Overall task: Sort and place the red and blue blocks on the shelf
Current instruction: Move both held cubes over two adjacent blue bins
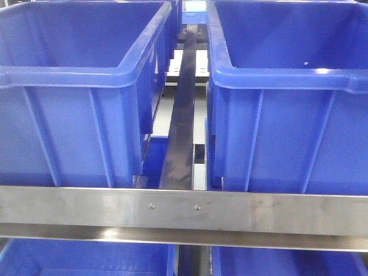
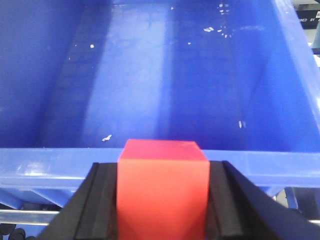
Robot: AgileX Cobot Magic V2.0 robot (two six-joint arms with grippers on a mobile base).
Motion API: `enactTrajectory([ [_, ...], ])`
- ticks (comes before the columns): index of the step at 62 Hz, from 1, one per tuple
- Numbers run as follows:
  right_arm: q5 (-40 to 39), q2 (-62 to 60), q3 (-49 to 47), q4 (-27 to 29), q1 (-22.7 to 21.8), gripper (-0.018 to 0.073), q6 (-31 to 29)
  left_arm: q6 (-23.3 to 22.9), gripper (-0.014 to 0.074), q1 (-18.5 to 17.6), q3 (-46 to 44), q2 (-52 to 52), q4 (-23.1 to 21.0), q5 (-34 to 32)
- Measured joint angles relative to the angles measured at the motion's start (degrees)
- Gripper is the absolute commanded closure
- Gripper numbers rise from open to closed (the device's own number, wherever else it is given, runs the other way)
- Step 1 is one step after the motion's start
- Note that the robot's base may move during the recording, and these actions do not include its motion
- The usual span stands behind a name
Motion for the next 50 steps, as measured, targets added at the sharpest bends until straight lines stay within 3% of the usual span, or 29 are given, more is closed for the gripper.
enactTrajectory([
  [50,0.00,0.00,0.00,0.00,0.00,0.0493,0.00,0.00,0.0472,0.00,0.00,0.00,0.00,-0.26],
])
